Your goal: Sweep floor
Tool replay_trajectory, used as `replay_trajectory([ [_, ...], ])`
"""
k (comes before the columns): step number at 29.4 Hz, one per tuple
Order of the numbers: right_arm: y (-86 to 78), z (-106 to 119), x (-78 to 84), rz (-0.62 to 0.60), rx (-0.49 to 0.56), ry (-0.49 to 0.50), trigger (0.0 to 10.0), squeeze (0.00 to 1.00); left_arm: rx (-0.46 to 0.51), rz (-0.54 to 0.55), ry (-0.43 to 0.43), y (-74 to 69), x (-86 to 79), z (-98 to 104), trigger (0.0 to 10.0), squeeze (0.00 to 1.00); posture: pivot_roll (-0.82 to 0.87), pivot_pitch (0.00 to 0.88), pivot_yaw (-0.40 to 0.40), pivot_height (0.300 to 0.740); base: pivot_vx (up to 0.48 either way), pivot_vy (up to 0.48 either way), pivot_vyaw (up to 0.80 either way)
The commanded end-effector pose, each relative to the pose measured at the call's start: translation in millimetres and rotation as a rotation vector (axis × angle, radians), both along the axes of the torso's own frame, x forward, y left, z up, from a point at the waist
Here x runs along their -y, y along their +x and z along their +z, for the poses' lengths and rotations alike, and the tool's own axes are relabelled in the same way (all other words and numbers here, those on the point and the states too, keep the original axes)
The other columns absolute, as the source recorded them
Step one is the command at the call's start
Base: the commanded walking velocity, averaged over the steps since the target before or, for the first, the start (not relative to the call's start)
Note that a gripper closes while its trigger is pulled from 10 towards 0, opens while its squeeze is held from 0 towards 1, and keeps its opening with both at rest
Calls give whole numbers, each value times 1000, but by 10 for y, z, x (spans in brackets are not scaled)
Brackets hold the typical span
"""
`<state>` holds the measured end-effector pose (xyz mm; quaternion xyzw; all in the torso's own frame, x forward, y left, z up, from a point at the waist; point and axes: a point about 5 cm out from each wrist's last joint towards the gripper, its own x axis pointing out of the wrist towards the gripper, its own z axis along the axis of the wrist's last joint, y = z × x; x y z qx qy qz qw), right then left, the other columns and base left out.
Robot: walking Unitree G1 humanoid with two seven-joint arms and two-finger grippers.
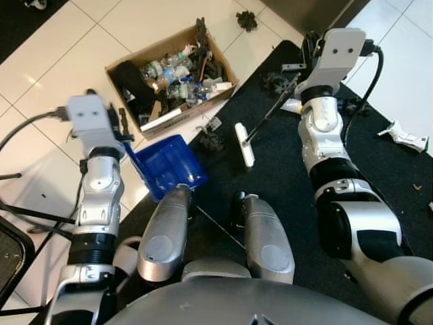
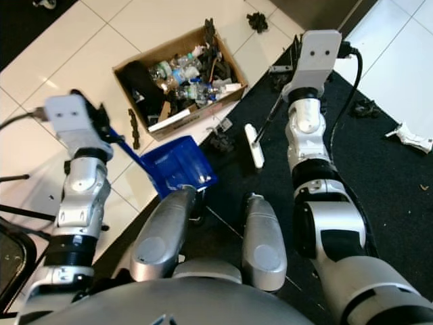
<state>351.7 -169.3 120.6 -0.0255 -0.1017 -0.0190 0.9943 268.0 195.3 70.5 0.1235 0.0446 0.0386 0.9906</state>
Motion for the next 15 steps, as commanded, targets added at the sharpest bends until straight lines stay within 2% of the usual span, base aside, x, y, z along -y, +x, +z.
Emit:
replay_trajectory([
  [1,5,8,27,-6,-3,2,10000,0,-113,5,127,-91,-146,-213,10000,0,225,218,-26,740,0,0,0],
  [3,1,6,50,-10,-3,0,10000,0,-131,-4,144,-31,-154,-156,10000,0,220,216,-28,740,0,0,0],
  [6,-2,3,58,-11,-4,-1,10000,0,-142,-9,148,-16,-156,-139,10000,0,220,216,-28,740,0,0,0],
  [15,-1,22,85,-24,4,4,10000,0,-190,-32,140,-68,-131,-320,10000,0,213,211,-29,740,0,0,0],
])
